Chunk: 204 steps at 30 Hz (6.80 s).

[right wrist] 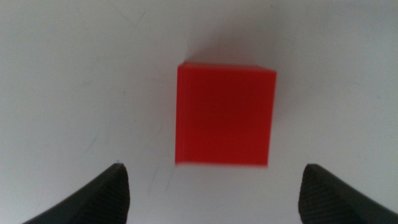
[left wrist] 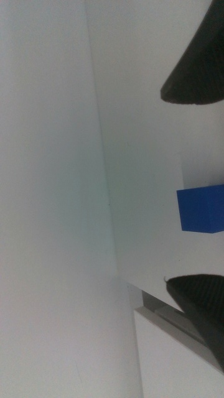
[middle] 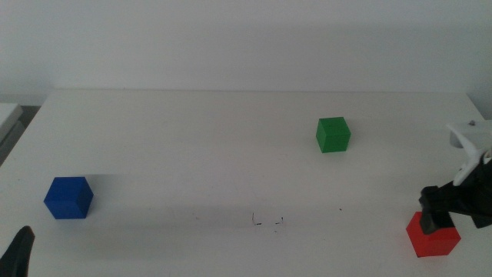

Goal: Stack red cubes first, then green, then blue cubes in a specific spot.

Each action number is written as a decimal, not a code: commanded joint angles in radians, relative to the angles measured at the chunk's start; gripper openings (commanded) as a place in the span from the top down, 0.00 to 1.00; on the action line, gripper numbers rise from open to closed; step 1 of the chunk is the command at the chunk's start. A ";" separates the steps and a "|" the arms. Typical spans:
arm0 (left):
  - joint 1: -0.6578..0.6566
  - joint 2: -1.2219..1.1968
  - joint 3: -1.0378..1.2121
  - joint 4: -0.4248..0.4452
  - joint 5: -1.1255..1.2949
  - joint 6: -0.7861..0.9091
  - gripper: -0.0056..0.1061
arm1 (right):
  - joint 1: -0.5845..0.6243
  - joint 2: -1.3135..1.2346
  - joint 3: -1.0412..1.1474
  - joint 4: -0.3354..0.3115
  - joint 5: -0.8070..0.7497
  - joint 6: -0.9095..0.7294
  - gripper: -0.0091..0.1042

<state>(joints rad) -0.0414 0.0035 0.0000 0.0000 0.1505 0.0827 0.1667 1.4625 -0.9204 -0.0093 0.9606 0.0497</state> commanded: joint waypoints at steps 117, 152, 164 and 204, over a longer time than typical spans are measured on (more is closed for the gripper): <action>0.001 -0.003 0.000 -0.007 -0.012 -0.003 0.11 | 0.177 0.608 -0.975 -0.169 0.052 0.209 0.10; 0.001 -0.003 0.000 -0.007 -0.012 -0.003 0.11 | 0.172 0.836 -0.995 -0.145 -0.067 0.295 0.40; 0.001 -0.003 0.000 -0.007 -0.012 -0.003 0.11 | 0.287 0.597 -0.994 -0.279 0.136 0.497 0.84; 0.001 -0.003 0.000 -0.007 -0.012 -0.003 0.11 | 0.687 0.545 -0.746 -0.387 0.148 0.997 0.84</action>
<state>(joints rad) -0.0414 0.0035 0.0000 0.0000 0.1505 0.0827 0.8623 2.0103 -1.6683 -0.3724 1.1201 1.0412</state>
